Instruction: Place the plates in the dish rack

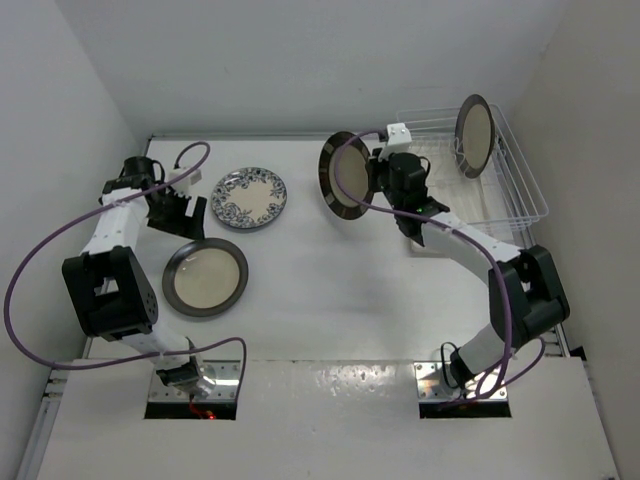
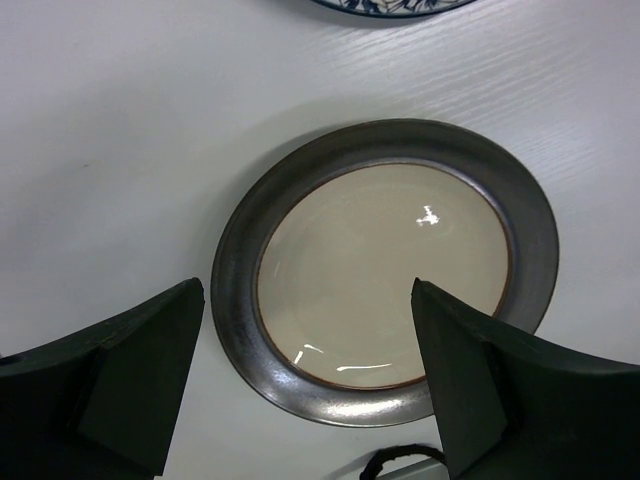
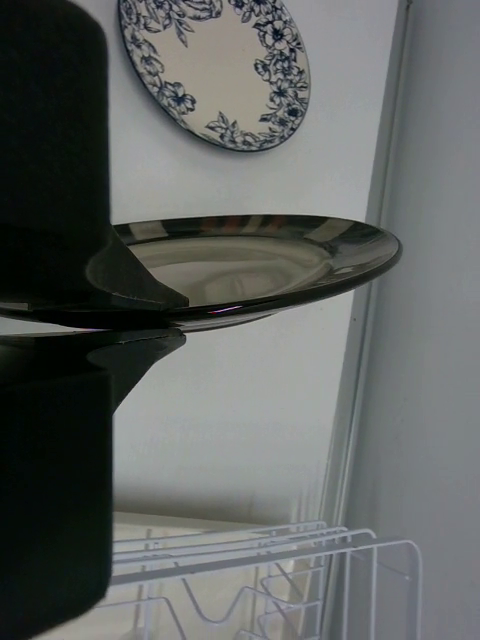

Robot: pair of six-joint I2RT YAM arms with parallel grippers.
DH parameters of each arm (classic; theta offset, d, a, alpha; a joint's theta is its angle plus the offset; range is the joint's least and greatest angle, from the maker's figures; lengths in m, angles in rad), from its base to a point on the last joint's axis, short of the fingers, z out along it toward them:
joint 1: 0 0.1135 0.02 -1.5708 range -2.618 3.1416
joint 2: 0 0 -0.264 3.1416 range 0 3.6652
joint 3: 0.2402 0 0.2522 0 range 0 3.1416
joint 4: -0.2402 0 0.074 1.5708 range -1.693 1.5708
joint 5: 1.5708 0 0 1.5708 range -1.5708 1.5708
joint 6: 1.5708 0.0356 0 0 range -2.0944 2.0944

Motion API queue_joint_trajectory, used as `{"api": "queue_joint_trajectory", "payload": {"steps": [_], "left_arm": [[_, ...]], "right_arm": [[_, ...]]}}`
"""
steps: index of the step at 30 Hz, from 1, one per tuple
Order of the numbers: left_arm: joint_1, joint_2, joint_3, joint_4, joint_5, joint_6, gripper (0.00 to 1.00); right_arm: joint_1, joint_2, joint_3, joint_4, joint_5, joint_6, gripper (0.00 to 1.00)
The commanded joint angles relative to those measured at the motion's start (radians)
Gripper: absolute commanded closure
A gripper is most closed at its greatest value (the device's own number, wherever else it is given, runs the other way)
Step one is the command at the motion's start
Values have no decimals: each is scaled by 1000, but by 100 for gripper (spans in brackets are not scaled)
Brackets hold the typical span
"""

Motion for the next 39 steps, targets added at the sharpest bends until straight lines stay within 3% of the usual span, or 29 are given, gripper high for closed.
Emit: {"api": "queue_joint_trajectory", "payload": {"steps": [1, 7, 21, 32, 39], "left_arm": [[-10, -21, -15, 11, -56, 41, 10], [-42, -30, -33, 22, -140, 97, 12], [-51, -30, -51, 22, -98, 78, 12], [-51, -30, -70, 22, -70, 59, 12], [-51, -30, -79, 22, -70, 59, 12]], "right_arm": [[-5, -59, 125, 209, -18, -59, 100], [-74, -41, 250, 189, -46, -87, 100], [-226, 10, 489, 179, -41, -173, 100], [-489, -39, 492, 140, -93, -227, 100], [-621, -16, 494, 115, -242, -232, 100]]}}
